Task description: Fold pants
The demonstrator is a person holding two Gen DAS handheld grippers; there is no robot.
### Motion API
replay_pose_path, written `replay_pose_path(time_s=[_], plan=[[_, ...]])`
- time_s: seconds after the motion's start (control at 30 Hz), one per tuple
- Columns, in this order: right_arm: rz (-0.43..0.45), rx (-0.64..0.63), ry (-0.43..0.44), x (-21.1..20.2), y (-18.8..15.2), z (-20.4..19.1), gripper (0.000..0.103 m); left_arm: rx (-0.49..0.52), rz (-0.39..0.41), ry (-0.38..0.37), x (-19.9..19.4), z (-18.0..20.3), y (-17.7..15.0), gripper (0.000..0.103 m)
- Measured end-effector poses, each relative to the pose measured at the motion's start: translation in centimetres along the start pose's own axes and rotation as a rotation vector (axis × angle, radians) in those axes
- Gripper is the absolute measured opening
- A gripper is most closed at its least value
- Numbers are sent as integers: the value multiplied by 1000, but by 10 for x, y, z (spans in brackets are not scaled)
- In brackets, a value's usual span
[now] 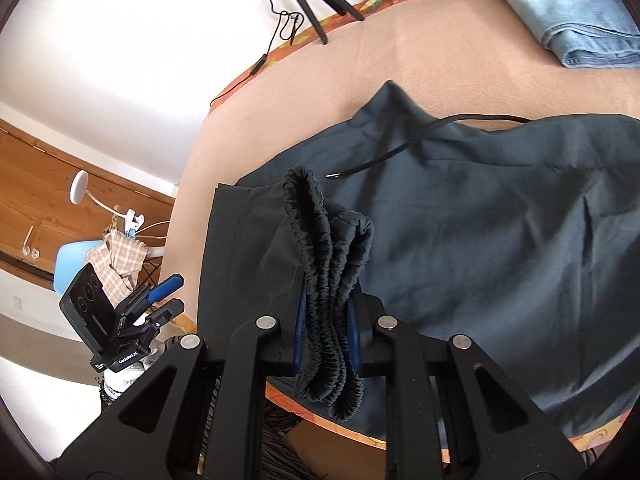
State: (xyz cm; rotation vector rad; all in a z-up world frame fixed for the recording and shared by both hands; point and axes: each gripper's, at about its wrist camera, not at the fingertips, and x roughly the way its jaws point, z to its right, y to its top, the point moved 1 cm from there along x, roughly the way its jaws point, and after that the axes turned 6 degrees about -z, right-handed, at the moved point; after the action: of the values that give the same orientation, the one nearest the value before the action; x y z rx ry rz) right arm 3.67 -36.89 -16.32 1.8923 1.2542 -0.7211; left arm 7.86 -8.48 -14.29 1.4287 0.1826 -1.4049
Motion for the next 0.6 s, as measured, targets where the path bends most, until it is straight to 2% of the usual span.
replay_pose_path(time_s=[0.13, 0.53, 0.6], plan=[[17, 12, -33, -27, -2, 27, 18, 3, -12, 2, 7, 8, 2, 51], [52, 61, -155, -96, -4, 95, 18, 8, -37, -8, 32, 28, 11, 51], [60, 70, -184, -106, -4, 106, 18, 8, -41, -9, 35, 32, 13, 58]])
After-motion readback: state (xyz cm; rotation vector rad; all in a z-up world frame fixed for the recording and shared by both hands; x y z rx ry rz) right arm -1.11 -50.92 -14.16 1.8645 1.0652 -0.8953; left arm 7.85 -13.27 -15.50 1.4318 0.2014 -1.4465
